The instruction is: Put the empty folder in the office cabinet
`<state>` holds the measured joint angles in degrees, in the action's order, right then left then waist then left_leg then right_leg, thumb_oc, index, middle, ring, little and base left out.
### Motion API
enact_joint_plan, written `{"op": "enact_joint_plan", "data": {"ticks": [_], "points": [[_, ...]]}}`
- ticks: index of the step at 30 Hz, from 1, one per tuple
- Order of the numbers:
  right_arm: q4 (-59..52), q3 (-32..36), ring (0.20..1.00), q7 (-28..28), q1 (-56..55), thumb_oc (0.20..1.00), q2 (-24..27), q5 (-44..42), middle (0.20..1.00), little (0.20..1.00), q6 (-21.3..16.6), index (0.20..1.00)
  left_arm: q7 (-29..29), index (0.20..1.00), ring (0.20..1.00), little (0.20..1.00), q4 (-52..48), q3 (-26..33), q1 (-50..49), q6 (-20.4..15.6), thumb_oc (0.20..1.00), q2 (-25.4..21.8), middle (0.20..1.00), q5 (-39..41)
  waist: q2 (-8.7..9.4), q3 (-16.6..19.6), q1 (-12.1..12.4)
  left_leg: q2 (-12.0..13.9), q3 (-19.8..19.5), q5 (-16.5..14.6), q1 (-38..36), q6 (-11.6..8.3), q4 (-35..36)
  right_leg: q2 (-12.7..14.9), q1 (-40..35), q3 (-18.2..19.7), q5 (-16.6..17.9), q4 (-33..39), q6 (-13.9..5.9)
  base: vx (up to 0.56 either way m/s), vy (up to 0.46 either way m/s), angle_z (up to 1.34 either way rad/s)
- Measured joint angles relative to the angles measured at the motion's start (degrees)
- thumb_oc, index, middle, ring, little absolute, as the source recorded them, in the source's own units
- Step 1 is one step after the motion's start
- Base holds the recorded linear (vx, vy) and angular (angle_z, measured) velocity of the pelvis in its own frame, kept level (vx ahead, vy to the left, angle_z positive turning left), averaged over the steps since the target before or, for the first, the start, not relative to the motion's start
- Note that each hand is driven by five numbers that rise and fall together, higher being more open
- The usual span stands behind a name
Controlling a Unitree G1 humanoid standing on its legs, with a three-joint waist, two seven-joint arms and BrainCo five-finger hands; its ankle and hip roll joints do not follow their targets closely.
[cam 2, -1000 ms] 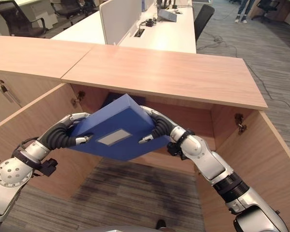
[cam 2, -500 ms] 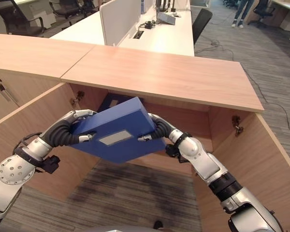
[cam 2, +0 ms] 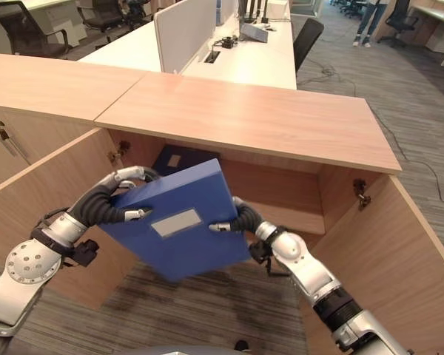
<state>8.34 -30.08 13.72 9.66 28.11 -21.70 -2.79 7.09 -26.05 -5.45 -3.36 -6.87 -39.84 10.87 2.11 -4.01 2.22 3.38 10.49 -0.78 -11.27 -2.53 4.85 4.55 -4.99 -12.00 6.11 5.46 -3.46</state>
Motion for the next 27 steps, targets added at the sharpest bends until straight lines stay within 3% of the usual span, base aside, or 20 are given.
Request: {"op": "enact_joint_plan", "data": {"ticks": [6,9,12,15,18,20,22,23,24,25,26,27], "points": [[2.6,-1.6,0.200,2.5,-9.6,0.200,-2.4,-4.4,0.200,0.200,4.1,0.200,1.4,1.000,1.000,1.000,3.9,-2.2,-4.7,0.0,1.000,4.7,1.000,3.6,-0.75,-0.2,0.0,0.0,-0.3,0.0,0.3,-0.04,0.0,0.0,0.1,-0.3,-0.1,0.0,0.03,0.00,-0.054,0.03],[4.5,3.8,0.200,2.2,-15.4,0.200,-2.5,-6.0,0.200,0.200,4.8,0.200,0.9,1.000,1.000,1.000,9.6,0.2,-9.4,0.7,1.000,9.6,1.000,3.5,-1.40,0.0,-0.5,0.0,-1.1,0.1,0.7,-0.11,-0.2,0.1,0.0,-1.0,-0.4,0.0,-0.14,-0.01,-0.088,0.11],[8.4,9.1,0.200,1.0,-18.9,0.200,-3.2,-6.6,0.200,0.200,4.8,0.200,0.4,1.000,1.000,1.000,16.0,1.3,-14.9,2.2,1.000,11.2,1.000,2.1,-1.52,0.0,-0.6,0.4,-1.6,0.3,1.3,-0.37,-0.1,0.0,0.4,-1.5,-0.8,0.0,0.09,-0.02,-0.135,0.11],[13.2,14.3,0.200,-0.7,-18.4,0.200,-5.0,-8.8,0.200,0.200,6.0,0.200,0.1,1.000,1.000,1.000,28.7,1.3,-17.0,5.5,1.000,14.6,1.000,2.2,-1.61,0.0,-0.9,0.9,-2.0,0.2,2.8,-0.56,-1.2,-0.2,1.0,-1.9,-1.0,0.0,0.37,-0.06,-0.157,0.08],[17.1,16.4,0.200,-2.5,-16.3,0.200,-6.9,-11.1,0.200,0.200,7.2,0.200,-0.8,1.000,1.000,1.000,40.4,1.1,-16.2,8.6,1.000,15.5,1.000,1.6,-0.66,-1.6,-1.1,2.1,-3.3,-1.5,7.1,-1.40,-7.7,-0.9,2.2,-2.5,-1.6,-0.1,1.50,-0.08,-0.170,0.16],[18.0,16.3,0.200,-3.1,-15.1,0.200,-7.2,-12.3,0.200,0.200,7.7,0.200,-1.5,1.000,1.000,1.000,46.3,1.3,-15.5,9.6,1.000,16.3,1.000,1.7,0.00,-4.3,0.4,2.6,-4.1,-1.9,10.2,-1.64,-15.4,-1.7,2.2,-1.8,-1.7,-0.8,2.84,-0.02,-0.115,-0.07],[19.1,16.1,0.200,-3.6,-13.4,0.200,-7.6,-13.2,0.200,0.200,8.6,0.200,-2.2,1.000,1.000,1.000,52.2,1.5,-13.2,11.0,1.000,17.3,1.000,1.7,0.41,-6.5,0.9,2.8,-5.8,-1.4,16.6,-2.45,-29.7,-0.9,2.6,-0.6,-2.8,-3.3,4.42,0.02,-0.017,-0.12],[19.1,16.2,0.200,-3.8,-13.2,0.200,-7.7,-13.3,0.200,0.200,8.6,0.200,-2.6,1.000,1.000,1.000,53.7,1.2,-13.2,11.4,1.000,17.9,1.000,1.7,0.63,-6.9,1.3,2.8,-7.6,1.0,21.6,-3.62,-37.5,-0.7,2.5,-0.1,-3.0,-3.2,4.85,0.05,0.026,-0.17],[19.2,16.1,0.200,-3.9,-13.3,0.200,-8.1,-13.3,0.200,0.200,8.7,0.200,-2.8,1.000,1.000,1.000,53.7,1.2,-13.7,11.6,1.000,18.2,1.000,1.7,0.83,-7.1,1.6,2.5,-8.1,0.9,23.0,-3.59,-38.4,-0.2,3.0,0.2,-3.1,-3.2,5.04,0.09,0.053,-0.47],[18.9,15.2,0.200,-4.1,-13.1,0.200,-7.9,-13.4,0.200,0.200,8.6,0.200,-3.1,1.000,1.000,1.000,53.5,1.2,-14.5,11.8,1.000,19.0,1.000,1.8,1.14,-7.6,1.4,1.5,-7.8,0.3,23.4,-2.59,-34.5,0.9,3.7,0.3,-3.2,-2.6,5.12,0.14,0.069,-0.60],[18.8,14.7,0.200,-4.2,-13.0,0.200,-7.6,-13.8,0.200,0.200,8.5,0.200,-3.4,1.000,1.000,1.000,54.6,1.2,-14.1,11.8,1.000,20.2,1.000,2.1,0.25,-6.9,1.2,0.0,-8.0,0.6,23.0,-2.13,-28.8,1.0,3.7,1.4,-3.4,-0.1,4.78,0.25,0.132,-0.83],[18.3,14.3,0.200,-4.3,-12.1,0.200,-5.8,-14.9,0.200,0.200,8.4,0.200,-3.8,1.000,1.000,1.000,55.5,1.2,-13.9,11.7,1.000,22.6,1.000,2.5,-2.98,-7.2,1.6,1.9,-8.8,0.5,22.0,-2.27,-20.9,-1.6,6.7,1.3,-5.3,-7.0,5.78,0.21,0.102,-0.58]]}}
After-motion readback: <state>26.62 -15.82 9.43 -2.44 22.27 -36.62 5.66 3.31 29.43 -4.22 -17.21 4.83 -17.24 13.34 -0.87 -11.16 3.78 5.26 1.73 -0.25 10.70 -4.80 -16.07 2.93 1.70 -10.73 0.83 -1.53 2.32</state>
